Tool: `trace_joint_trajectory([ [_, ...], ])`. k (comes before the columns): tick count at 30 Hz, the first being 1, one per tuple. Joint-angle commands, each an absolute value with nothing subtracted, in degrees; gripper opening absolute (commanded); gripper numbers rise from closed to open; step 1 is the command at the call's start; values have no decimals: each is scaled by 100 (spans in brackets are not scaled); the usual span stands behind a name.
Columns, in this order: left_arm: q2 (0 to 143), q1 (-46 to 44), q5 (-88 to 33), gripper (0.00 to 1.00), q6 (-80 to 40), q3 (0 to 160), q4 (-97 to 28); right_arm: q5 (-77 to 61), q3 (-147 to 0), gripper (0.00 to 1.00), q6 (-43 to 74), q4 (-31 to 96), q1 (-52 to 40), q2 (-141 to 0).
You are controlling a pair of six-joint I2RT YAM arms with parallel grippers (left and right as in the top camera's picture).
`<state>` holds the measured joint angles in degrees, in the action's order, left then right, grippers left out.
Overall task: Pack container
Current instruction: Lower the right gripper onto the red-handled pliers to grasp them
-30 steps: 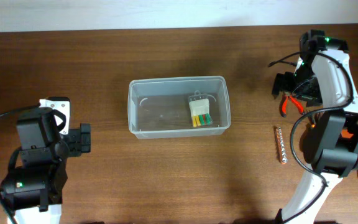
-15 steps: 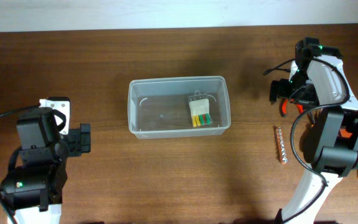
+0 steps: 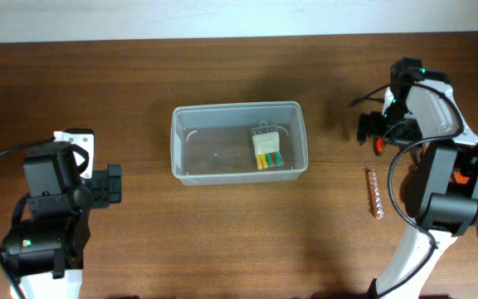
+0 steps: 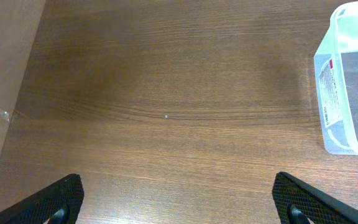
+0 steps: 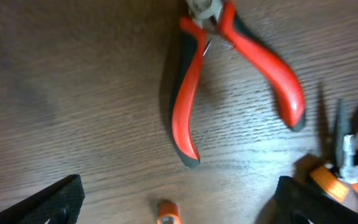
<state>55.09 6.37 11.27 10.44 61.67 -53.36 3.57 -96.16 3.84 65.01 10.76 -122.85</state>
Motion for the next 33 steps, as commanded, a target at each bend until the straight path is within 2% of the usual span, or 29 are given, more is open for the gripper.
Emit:
trace_joint_trajectory([
  [1,5540,666,1184,99,976,6267,-5323,366,-9336,99,338,6401,1052,-12317],
  [26,5658,666,1184,99,976,6267,-5319,314,-9181,99,336,5610,1052,-12317],
  [33,5822,666,1184,99,974,6267,-5321,-115,-9181,99,213,5345,1050,-12317],
])
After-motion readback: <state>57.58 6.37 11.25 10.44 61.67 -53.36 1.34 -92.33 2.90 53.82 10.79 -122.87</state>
